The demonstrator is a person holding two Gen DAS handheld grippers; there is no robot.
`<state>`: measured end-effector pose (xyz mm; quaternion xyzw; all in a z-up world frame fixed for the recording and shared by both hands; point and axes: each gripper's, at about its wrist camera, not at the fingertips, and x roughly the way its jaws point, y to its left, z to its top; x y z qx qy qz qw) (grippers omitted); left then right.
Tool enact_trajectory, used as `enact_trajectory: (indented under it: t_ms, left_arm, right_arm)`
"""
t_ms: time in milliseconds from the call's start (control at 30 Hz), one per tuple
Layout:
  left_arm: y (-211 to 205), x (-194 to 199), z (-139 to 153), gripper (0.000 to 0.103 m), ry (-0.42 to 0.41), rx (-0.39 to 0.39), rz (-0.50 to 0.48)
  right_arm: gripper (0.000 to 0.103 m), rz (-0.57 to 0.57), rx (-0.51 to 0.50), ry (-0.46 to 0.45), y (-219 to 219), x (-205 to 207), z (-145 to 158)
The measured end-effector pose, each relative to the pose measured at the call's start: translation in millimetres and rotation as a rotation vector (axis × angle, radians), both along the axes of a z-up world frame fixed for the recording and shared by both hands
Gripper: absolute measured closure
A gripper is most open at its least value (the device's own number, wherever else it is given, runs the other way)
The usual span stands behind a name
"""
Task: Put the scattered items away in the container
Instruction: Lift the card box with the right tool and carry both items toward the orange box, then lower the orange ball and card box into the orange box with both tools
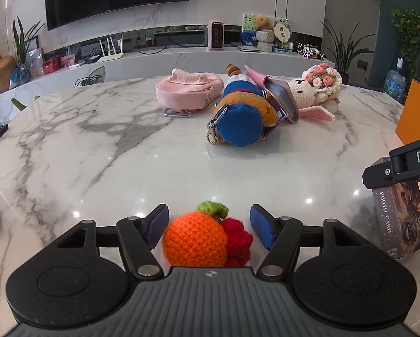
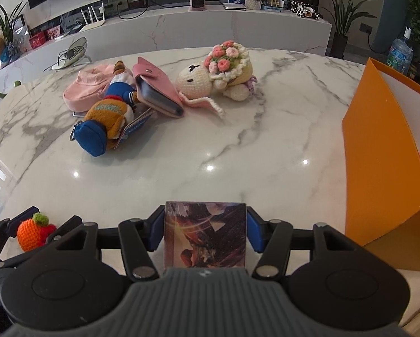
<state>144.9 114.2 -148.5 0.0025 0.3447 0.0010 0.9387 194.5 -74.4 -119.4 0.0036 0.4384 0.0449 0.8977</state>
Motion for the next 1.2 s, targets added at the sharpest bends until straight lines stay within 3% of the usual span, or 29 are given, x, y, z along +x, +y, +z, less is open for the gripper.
enact_trajectory:
  t_ms: [167, 567, 967, 1200]
  left_arm:
    - [-3.3, -9.4, -0.6, 0.038, -0.015, 0.014, 0.032]
    - [-23.9, -20.4, 10.7, 0.042, -0.056, 0.113, 0.032]
    - [-60.5, -35.3, 83.7, 0.043, -0.180, 0.128, -0.027]
    - [-107.0, -46.2, 126.2, 0.043, -0.286, 0.139, -0.137]
  right_arm:
    - [0.043, -0.003, 0.034, -0.001, -8.8, 2.7, -3.2]
    - [0.043, -0.020, 0.106, -0.024, -28.6, -5.2, 2.7]
    - [0.043, -0.052, 0.201, -0.154, -65.8, -42.8, 51.3]
    - [0.043, -0.112, 0.269, -0.257, -106.8, -70.8, 85.5]
